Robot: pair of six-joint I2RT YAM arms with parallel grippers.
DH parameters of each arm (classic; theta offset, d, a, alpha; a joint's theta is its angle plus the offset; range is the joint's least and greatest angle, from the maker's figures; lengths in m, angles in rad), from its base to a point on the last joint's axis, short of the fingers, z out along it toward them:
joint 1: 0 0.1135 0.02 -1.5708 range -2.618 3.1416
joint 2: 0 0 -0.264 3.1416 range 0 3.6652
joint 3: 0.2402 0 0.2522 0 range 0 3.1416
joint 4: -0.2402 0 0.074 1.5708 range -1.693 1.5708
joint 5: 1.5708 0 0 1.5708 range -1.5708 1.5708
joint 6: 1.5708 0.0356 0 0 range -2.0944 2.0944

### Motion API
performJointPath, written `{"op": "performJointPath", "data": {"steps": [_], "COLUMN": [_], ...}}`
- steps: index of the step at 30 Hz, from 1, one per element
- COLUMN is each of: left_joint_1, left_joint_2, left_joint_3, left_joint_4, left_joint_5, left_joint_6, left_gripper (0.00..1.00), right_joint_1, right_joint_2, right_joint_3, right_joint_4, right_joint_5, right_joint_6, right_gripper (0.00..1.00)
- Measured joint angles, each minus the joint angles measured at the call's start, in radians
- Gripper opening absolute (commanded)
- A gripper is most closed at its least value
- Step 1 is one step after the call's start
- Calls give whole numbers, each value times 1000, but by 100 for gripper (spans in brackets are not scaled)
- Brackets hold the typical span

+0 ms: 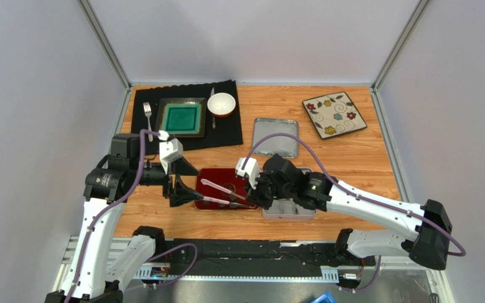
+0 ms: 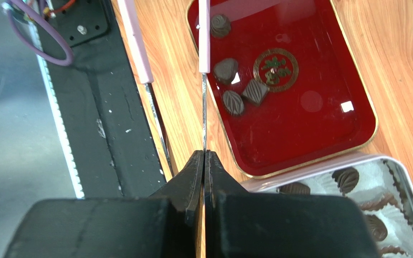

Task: Pack the chocolate
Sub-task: Adjust the clamp.

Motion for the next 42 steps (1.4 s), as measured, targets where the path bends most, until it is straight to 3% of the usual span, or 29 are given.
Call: {"op": "performJointPath", "data": {"steps": [3,7,12,18,22,29,31,35,38,42], "left_joint_1": [-14,-16,-19,-25,-26,-33,-49,-79,-82,-81], "left_joint_2": [-26,-55,-51,-29,-5,85,113,119,129,172], "left_joint_3": [-89,-187,-189,-188,-181,-105,-95,-95,-83,-26], "left_joint_4": [-29,-66,-93,-127,-164,-248,-262,-276,-274,-260], "left_joint_5": [-103,-221,-249,-256,-253,-238,-243,-251,-251,-240], "left_joint_6": [125,303,412,481,513,598,607,610,601,554], "left_gripper": [89,79,70,57,35,13,0,0,0,0], "right_joint_1": [-31,-59,-75,-79,-80,-89,-100,-120,-137,-178], "right_joint_2": [51,127,194,242,256,281,290,301,301,283], "right_joint_3": [67,146,218,259,273,306,320,332,335,335], "right_joint_4": [-23,-51,-105,-140,-156,-156,-167,-172,-164,-122], "right_joint_5": [-47,-104,-160,-215,-239,-248,-245,-240,-232,-214], "right_joint_6": [-3,-23,-63,-96,-114,-137,-146,-154,-148,-114], "right_gripper": [0,0,0,0,0,0,0,0,4,32]}}
